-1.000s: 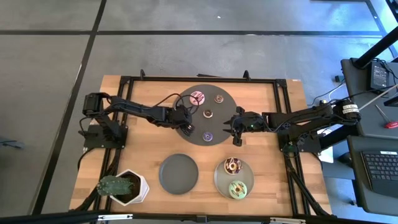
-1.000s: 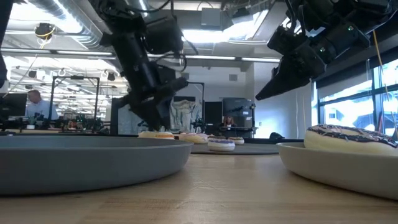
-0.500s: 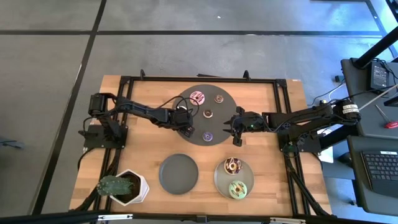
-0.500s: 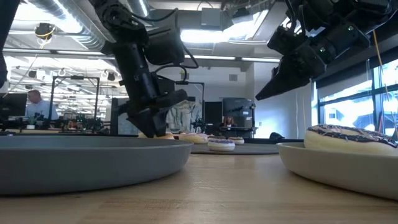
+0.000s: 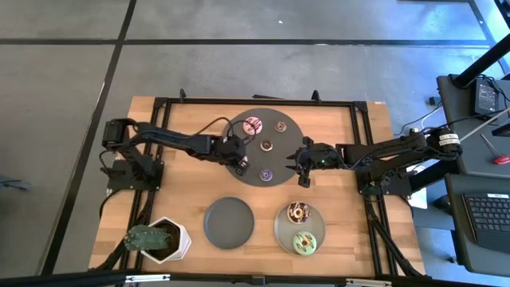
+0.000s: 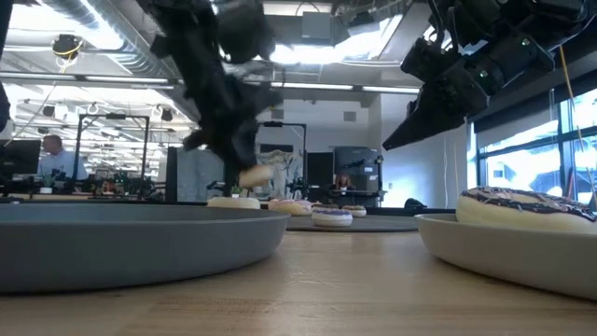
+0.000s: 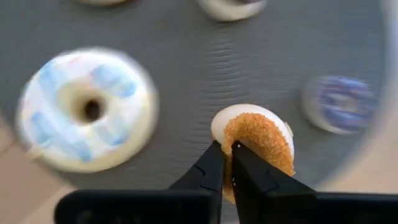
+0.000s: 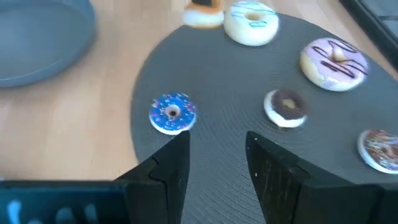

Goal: Pick & Place donuts
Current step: Put small orange donut on the black plate

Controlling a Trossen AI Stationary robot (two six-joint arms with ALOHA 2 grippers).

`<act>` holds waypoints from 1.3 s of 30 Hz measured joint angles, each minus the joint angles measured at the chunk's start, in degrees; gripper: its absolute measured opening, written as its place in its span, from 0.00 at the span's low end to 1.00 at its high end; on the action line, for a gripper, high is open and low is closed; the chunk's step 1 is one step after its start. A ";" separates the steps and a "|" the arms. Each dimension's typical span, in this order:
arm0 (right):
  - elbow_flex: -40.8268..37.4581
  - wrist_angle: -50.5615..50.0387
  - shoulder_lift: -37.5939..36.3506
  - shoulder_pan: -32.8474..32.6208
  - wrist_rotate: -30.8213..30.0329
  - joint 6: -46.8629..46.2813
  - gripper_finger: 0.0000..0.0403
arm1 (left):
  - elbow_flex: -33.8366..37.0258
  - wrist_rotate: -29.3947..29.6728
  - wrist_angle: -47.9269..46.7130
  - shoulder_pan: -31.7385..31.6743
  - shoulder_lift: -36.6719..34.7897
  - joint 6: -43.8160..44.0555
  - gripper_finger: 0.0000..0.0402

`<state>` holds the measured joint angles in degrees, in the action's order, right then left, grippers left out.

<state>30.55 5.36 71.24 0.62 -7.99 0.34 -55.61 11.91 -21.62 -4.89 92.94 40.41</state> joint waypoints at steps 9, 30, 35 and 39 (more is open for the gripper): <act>0.00 7.32 0.00 -2.58 11.55 0.07 0.39 | -2.60 -9.31 -0.02 12.70 -2.90 -7.08 0.02; 17.75 15.12 20.98 -16.66 10.12 1.18 0.39 | -2.65 -5.18 -9.55 26.38 0.72 2.51 0.02; 22.26 13.73 26.69 -16.75 9.97 -0.11 0.39 | -2.62 -6.09 -9.12 28.99 2.97 2.47 0.02; 25.17 13.73 31.07 -16.81 9.23 -0.26 0.39 | -2.60 -5.87 -9.37 30.49 3.75 3.62 0.02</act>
<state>55.72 19.09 102.31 -16.19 1.23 0.08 -58.22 6.04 -31.00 25.60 96.70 44.03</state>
